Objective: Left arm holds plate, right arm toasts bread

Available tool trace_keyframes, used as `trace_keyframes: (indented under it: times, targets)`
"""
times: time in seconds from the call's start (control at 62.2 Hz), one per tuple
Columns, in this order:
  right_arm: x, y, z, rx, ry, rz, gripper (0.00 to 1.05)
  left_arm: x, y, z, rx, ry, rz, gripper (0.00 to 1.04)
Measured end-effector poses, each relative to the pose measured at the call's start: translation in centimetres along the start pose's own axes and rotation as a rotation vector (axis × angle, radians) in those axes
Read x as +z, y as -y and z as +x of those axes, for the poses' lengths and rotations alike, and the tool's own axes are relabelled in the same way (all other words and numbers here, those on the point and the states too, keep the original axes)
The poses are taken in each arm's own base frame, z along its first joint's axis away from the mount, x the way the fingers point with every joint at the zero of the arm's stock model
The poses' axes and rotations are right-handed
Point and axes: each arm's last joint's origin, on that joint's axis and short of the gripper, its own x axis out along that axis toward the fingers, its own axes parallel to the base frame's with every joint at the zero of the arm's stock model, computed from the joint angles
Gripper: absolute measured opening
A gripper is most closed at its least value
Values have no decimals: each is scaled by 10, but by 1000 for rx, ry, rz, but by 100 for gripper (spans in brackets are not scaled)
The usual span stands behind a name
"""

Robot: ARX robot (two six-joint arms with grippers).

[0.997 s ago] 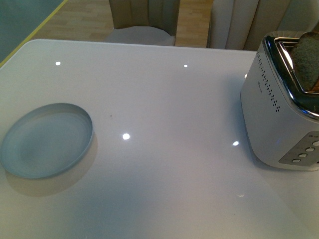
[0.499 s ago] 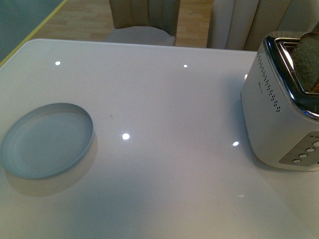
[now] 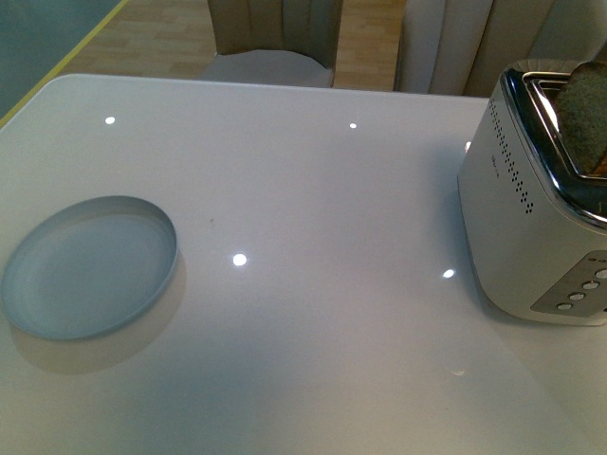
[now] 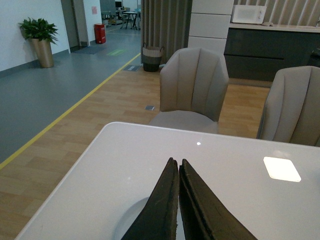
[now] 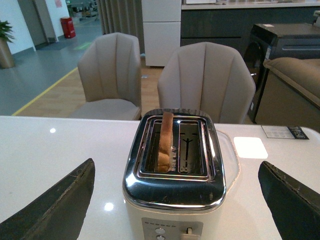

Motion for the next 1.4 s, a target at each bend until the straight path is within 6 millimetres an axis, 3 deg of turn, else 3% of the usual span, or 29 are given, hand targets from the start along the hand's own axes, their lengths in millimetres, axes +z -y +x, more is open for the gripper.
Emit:
trace_keyframes:
  times: [0.563,0.901,1.029,1.206,1.319,1.399]
  targets:
    - [0,0,0,-1,0,0,96,-3,0,-19,0,-7,0,3]
    - [0,0,0,0,0,0,96,-3,0,-20,0,-5,0,3]
    - [0,0,0,0,0,0,96,-3,0,-20,0,-5,0,27]
    - [0,0,0,0,0,0,96,-3,0,-20,0,-5,0,77]
    - [0,0,0,0,0,0,96,-3,0,-20,0,-5,0,98]
    - [0,0,0,0,0,0,96,-3,0,-20,0,-5,2,97]
